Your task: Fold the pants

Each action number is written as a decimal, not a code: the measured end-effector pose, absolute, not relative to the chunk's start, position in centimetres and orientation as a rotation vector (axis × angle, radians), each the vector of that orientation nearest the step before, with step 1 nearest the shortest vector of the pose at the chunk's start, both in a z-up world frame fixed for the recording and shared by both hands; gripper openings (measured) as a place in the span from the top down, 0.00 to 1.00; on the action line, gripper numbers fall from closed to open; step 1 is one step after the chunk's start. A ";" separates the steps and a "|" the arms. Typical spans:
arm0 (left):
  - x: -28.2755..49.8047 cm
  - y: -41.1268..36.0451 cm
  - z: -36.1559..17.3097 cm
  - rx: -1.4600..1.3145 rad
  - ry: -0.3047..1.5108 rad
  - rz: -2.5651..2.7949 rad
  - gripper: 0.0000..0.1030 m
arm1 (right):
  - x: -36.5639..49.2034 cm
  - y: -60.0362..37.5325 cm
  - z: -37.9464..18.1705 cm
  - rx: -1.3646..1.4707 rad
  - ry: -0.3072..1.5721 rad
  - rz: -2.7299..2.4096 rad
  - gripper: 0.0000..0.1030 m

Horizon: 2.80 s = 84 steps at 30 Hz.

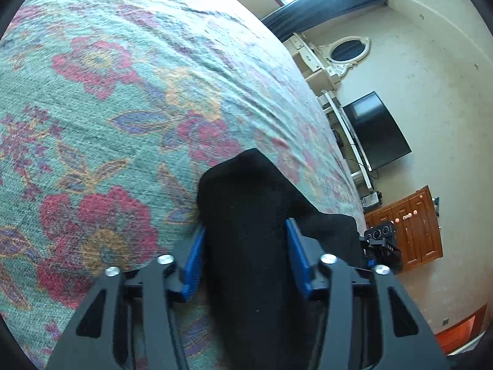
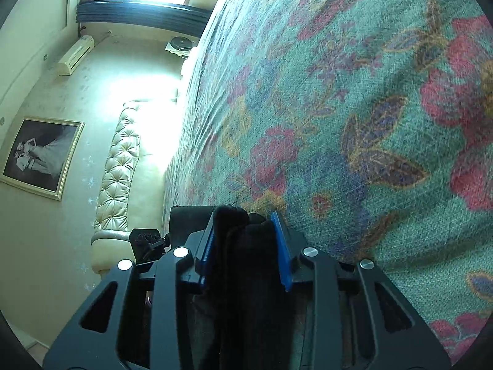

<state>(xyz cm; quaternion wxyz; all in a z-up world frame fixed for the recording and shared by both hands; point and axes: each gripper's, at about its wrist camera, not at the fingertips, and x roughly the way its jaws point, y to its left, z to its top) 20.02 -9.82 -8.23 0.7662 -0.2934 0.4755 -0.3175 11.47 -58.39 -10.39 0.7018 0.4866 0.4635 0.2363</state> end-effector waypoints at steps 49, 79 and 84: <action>19.1 -14.2 -4.7 -0.307 0.967 -0.556 0.64 | 11.2 -56.4 -9.1 1.000 1.041 0.631 0.65; 18.2 -13.5 -2.5 -0.278 0.904 -0.482 0.73 | 13.5 -52.6 -5.3 0.942 1.004 0.614 0.67; 18.5 -13.1 -2.3 -0.283 0.900 -0.465 0.74 | 14.6 -51.8 -5.1 0.944 1.003 0.620 0.67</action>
